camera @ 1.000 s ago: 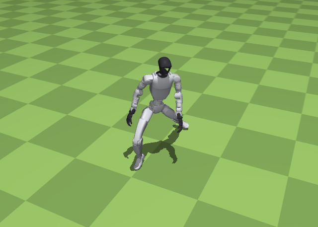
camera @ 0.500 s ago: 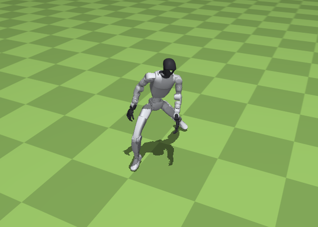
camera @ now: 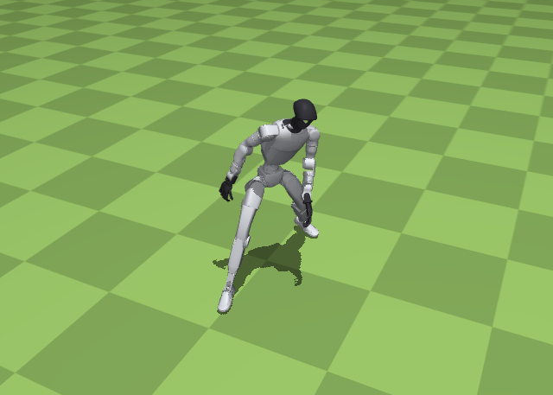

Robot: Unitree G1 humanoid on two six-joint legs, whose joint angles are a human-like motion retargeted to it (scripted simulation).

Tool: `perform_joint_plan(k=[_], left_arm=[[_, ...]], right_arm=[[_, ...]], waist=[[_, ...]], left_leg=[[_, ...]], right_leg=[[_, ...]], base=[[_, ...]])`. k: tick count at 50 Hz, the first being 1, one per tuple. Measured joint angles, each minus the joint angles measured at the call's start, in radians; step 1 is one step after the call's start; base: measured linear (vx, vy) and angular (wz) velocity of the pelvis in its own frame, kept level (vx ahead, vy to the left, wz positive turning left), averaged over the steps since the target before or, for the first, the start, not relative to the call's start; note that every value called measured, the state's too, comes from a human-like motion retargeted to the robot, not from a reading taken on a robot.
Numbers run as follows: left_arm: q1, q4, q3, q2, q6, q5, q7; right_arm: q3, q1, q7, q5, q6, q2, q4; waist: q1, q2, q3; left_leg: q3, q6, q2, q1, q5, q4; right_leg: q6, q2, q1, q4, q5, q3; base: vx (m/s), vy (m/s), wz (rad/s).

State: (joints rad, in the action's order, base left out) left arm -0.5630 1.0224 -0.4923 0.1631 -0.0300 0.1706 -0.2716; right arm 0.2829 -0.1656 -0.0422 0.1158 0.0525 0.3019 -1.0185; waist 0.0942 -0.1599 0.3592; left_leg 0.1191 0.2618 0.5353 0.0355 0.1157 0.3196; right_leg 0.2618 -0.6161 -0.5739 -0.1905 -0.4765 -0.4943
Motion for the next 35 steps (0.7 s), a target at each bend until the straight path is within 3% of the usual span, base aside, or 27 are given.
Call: perform_joint_plan(k=[10, 15, 20, 27, 35], left_arm=[[0.102, -0.001, 0.012, 0.030, 0.026, 0.057, 0.001], [0.161, -0.016, -0.004, 0.062, 0.050, 0.057, 0.018], [0.160, -0.016, -0.015, 0.050, 0.070, 0.009, 0.042], [0.079, 0.003, -0.087, -0.014, 0.065, -0.058, 0.034], [-0.014, -0.035, -0.188, -0.060, 0.011, -0.111, 0.072]], right_arm=[[-0.094, 0.057, -0.071, 0.038, 0.015, 0.070, -0.005], [-0.162, 0.059, -0.135, 0.076, 0.006, 0.079, 0.014], [-0.208, 0.048, -0.167, 0.094, -0.007, 0.104, 0.021], [-0.207, 0.081, -0.189, 0.107, -0.020, 0.162, 0.019], [-0.197, 0.120, -0.160, 0.138, -0.035, 0.183, 0.023]], waist=[[0.016, 0.151, -0.155], [0.079, 0.214, -0.193], [0.124, 0.259, -0.211], [0.144, 0.360, -0.237], [0.178, 0.432, -0.261]], left_leg=[[0.086, 0.000, 0.185, -0.089, -0.059, -0.065], [0.109, 0.000, 0.310, -0.168, -0.081, -0.023], [0.070, -0.001, 0.368, -0.173, -0.061, 0.076], [0.054, -0.027, 0.404, -0.149, 0.037, 0.166], [0.102, 0.000, 0.332, -0.167, 0.083, 0.092]], right_leg=[[0.000, 0.018, -0.328, -0.623, 0.317, 0.084], [0.000, -0.009, -0.366, -0.955, 0.518, 0.087], [0.000, -0.059, -0.365, -1.157, 0.640, 0.101], [0.000, -0.041, -0.388, -1.205, 0.655, 0.112], [0.000, -0.015, -0.376, -0.983, 0.499, 0.106]], base=[[0.21, -0.31, -0.40], [0.33, -0.42, 0.08], [0.20, -0.25, 0.24], [-0.01, -0.02, -0.10], [-0.20, 0.24, -0.13]])
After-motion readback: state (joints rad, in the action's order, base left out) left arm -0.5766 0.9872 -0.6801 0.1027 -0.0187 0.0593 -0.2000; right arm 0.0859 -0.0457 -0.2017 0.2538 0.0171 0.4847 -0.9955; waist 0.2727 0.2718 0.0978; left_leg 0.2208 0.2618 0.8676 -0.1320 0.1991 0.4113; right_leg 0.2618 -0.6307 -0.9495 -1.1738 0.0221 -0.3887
